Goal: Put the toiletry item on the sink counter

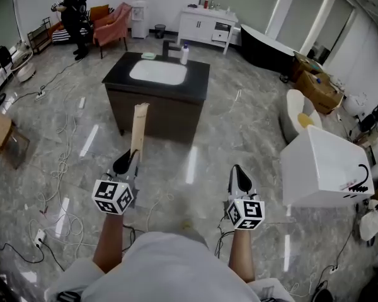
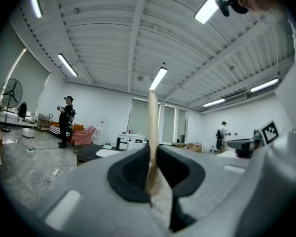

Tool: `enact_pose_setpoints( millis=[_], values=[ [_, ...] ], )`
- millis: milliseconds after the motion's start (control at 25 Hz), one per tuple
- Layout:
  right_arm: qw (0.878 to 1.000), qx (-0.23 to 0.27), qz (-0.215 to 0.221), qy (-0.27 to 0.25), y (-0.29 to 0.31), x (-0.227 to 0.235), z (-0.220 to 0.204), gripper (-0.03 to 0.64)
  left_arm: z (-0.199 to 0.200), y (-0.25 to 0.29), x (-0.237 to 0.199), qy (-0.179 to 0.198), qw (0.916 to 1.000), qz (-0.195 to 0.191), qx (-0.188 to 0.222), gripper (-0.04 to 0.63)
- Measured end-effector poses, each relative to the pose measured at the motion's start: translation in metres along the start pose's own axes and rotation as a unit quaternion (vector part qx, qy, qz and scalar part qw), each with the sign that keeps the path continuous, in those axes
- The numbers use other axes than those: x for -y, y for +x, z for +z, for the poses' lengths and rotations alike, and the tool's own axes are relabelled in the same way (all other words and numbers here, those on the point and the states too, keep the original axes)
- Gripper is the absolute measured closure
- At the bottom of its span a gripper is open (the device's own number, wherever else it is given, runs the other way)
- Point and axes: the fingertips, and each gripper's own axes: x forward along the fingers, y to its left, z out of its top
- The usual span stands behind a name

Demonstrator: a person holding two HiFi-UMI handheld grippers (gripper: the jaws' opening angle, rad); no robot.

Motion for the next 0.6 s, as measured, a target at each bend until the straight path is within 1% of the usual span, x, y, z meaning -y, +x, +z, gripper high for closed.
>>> enact_pose_setpoints(
  millis=[200, 360, 600],
  values=[
    [1.000, 0.000, 0.000, -0.012, -0.001, -0.005, 0.001, 0.612, -0.001, -0.001, 0.001, -0.002, 1.0000, -0.004, -0.002, 0.548],
    [1.000, -0.001, -0.001, -0.009, -0.001, -0.006, -0.006, 0.612, -0.012, 0.003, 0.001, -0.008, 0.9999, -0.010, -0.008, 0.548],
    [1.000, -0.019, -0.013, -0.008, 0.015, 0.016, -0.020, 0.612, -0.026, 0.035, 0.007, -0.016, 0.9993, -0.023, -0.023, 0.548]
  ],
)
